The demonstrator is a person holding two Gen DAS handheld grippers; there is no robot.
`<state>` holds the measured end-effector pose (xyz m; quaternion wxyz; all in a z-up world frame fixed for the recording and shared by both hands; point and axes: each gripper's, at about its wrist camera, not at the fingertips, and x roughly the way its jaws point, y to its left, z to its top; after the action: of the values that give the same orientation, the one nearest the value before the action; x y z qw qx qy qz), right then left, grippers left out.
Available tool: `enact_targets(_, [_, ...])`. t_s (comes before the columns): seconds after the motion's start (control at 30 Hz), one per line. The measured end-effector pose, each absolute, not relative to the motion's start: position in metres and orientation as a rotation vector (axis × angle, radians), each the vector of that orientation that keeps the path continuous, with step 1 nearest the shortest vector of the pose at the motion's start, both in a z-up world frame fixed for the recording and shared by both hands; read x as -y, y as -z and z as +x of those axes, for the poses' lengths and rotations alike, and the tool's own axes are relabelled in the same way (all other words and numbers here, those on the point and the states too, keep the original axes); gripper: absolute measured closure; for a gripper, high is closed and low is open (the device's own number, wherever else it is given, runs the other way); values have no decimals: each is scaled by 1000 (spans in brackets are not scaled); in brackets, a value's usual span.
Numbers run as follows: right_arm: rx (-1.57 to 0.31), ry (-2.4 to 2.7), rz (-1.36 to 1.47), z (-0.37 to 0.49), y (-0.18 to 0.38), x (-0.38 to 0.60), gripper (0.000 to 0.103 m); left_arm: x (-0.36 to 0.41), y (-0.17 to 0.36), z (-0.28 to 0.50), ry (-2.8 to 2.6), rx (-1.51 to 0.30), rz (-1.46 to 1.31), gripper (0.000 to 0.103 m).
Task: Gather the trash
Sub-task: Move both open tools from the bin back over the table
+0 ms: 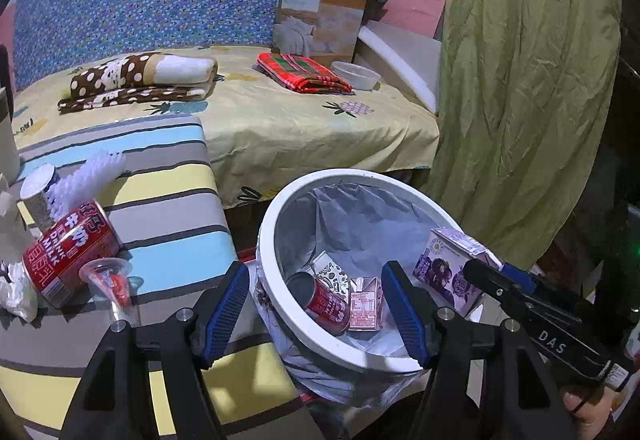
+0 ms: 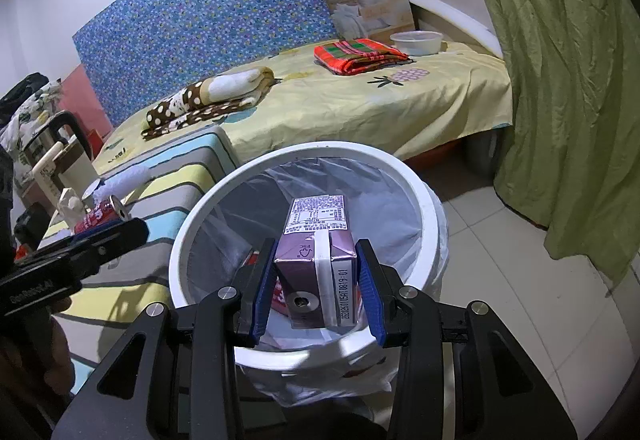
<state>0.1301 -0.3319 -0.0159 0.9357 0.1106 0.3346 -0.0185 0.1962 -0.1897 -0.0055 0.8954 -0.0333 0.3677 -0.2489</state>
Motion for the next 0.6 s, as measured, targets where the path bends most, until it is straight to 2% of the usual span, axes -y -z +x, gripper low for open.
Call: enact_targets(0.6, [-722,56,249,126,15,329,60,165,5,184,486,-769,-91,35])
